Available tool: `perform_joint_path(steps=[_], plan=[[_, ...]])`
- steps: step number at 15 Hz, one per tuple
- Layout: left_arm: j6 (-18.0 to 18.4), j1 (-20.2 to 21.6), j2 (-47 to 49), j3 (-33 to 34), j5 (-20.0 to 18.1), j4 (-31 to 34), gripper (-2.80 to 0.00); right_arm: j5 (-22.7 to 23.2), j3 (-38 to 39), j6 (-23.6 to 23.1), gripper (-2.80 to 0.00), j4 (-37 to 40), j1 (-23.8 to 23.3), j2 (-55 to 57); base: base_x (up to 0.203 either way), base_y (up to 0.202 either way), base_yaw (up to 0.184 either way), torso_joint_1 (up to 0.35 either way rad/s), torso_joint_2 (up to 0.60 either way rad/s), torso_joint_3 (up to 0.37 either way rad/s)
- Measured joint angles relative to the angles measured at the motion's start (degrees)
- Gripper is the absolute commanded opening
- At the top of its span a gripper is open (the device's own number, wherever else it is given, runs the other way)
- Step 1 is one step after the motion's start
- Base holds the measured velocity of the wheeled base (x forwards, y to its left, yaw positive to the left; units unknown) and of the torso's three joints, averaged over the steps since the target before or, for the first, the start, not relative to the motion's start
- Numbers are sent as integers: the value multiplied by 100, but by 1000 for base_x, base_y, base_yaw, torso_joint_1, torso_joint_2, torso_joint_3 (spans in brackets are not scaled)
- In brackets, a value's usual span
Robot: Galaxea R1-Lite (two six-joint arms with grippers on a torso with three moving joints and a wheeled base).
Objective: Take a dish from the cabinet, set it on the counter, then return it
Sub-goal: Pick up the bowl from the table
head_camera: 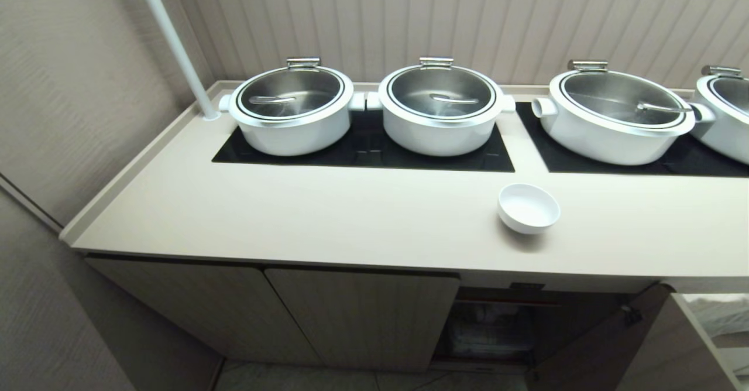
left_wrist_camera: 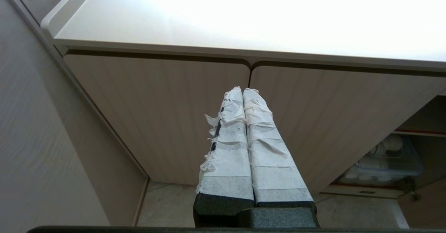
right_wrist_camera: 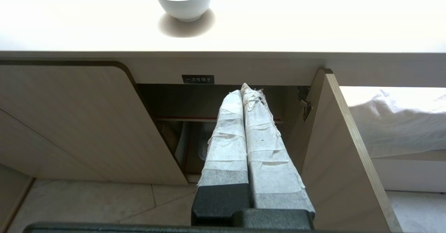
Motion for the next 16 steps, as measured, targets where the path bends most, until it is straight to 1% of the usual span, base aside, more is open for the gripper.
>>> perform_joint_path(steps=[16], plan=[[-1, 0, 0, 0, 1, -2, -280, 2, 0, 0, -280, -2, 0, -23, 0, 0, 0, 0, 0, 0]])
